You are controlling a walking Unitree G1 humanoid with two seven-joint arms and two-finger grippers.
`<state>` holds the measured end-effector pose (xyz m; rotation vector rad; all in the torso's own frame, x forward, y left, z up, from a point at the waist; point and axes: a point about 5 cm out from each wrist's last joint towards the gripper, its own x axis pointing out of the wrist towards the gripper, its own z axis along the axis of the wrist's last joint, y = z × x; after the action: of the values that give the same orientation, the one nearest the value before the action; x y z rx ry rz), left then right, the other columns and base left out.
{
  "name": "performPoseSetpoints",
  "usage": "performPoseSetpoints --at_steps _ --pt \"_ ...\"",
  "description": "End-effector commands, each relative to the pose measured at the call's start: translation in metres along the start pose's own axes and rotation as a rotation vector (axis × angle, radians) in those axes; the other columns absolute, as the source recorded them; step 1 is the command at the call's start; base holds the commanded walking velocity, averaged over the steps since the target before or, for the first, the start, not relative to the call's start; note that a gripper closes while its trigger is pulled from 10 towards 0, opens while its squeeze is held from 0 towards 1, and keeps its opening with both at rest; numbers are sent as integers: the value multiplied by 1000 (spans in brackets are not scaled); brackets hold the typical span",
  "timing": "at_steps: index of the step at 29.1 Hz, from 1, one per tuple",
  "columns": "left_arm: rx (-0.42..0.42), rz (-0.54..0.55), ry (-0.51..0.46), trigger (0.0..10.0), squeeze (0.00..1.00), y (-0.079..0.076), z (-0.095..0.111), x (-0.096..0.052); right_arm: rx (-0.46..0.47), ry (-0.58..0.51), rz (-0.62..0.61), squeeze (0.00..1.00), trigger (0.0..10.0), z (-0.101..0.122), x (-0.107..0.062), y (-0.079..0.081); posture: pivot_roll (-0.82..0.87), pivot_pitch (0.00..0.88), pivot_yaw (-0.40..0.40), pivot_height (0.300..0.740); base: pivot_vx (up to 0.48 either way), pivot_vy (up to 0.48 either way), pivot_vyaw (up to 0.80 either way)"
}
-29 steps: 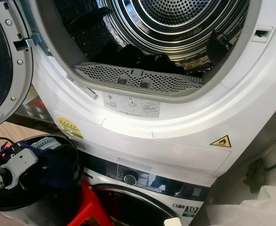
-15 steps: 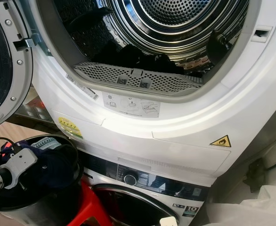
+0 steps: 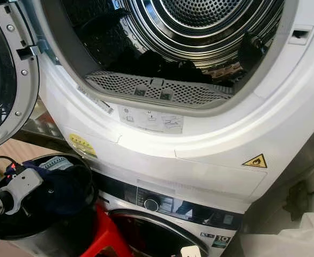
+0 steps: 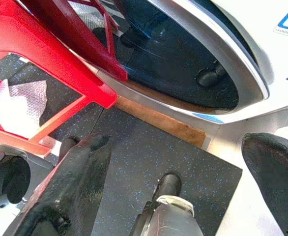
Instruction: Clothes washing
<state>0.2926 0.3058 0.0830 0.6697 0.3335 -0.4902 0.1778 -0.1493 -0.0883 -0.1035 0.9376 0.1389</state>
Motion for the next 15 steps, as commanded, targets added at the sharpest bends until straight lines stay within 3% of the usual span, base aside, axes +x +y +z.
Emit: performPoseSetpoints --at_steps 1,2,5,6,7,10,15 --pt "-1 17 -11 0 0 5 1 -4 3 6 3 0 10000 0 0 2 17 0 79 740 0 0 0" --pt "0 19 -15 0 0 5 1 -4 4 6 3 0 10000 0 0 2 22 0 83 740 0 0 0" --pt "-73 167 -193 0 0 5 8 -10 17 12 0 0 10000 -4 -1 4 20 0 105 740 0 0 0" --pt "-73 167 -193 0 0 5 8 -10 17 12 0 0 10000 -4 -1 4 20 0 105 740 0 0 0" --pt "-117 198 -277 0 0 2 11 -14 21 16 0 0 10000 -7 -1 4 17 0 109 740 0 0 0" --pt "-128 174 -363 0 0 -7 16 -19 25 20 1 0 10000 -10 -2 5 16 0 112 740 0 0 0" --pt "-78 123 -407 0 0 -20 22 -26 27 27 2 0 10000 -14 -3 6 17 3 116 740 0 0 0"
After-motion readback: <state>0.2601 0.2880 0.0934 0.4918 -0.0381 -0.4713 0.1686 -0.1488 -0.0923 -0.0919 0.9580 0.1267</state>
